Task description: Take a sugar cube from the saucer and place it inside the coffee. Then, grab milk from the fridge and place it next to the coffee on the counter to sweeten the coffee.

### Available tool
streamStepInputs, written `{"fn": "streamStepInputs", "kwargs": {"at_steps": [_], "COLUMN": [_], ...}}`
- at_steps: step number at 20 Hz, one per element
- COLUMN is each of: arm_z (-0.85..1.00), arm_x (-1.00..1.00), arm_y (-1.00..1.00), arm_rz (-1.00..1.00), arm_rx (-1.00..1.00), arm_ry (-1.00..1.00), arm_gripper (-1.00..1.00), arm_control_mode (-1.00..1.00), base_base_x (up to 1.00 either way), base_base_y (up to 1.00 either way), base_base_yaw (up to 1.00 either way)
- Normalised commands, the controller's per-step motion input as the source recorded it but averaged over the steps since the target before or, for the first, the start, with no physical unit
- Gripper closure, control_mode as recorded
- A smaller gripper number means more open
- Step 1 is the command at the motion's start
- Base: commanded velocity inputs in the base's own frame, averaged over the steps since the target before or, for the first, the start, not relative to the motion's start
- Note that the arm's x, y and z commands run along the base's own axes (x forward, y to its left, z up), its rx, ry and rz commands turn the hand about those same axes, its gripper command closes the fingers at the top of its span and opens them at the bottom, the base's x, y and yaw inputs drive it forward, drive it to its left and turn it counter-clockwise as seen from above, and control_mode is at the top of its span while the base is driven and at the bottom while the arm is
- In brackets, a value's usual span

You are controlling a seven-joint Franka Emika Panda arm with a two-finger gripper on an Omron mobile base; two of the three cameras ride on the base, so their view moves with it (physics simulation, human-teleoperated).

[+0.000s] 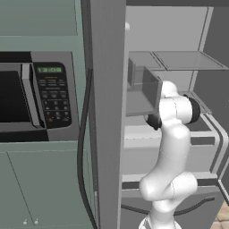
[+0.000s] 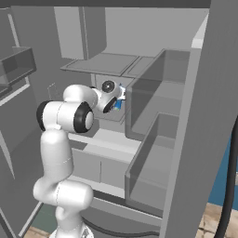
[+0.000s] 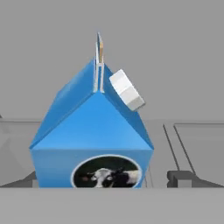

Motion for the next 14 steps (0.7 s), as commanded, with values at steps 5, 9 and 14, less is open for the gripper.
{"fn": "streamStepInputs", "kwargs": {"at_steps": [5, 9, 14], "arm_z": [0.0, 0.0, 0.0], "arm_x": [0.13, 0.0, -0.15], "arm_y": [0.0, 0.0, 0.0], "arm_rz": [0.0, 0.0, 0.0], "arm_rx": [0.0, 0.0, 0.0], "arm_ry": [0.0, 0.0, 0.0], "arm_gripper": [1.0, 1.0, 1.0], "arm_control_mode": [-1.0, -1.0, -1.0], "base_base_x": [0.0, 0.0, 0.0], "base_base_y": [0.0, 0.0, 0.0], "base_base_yaw": [0.0, 0.0, 0.0]}}
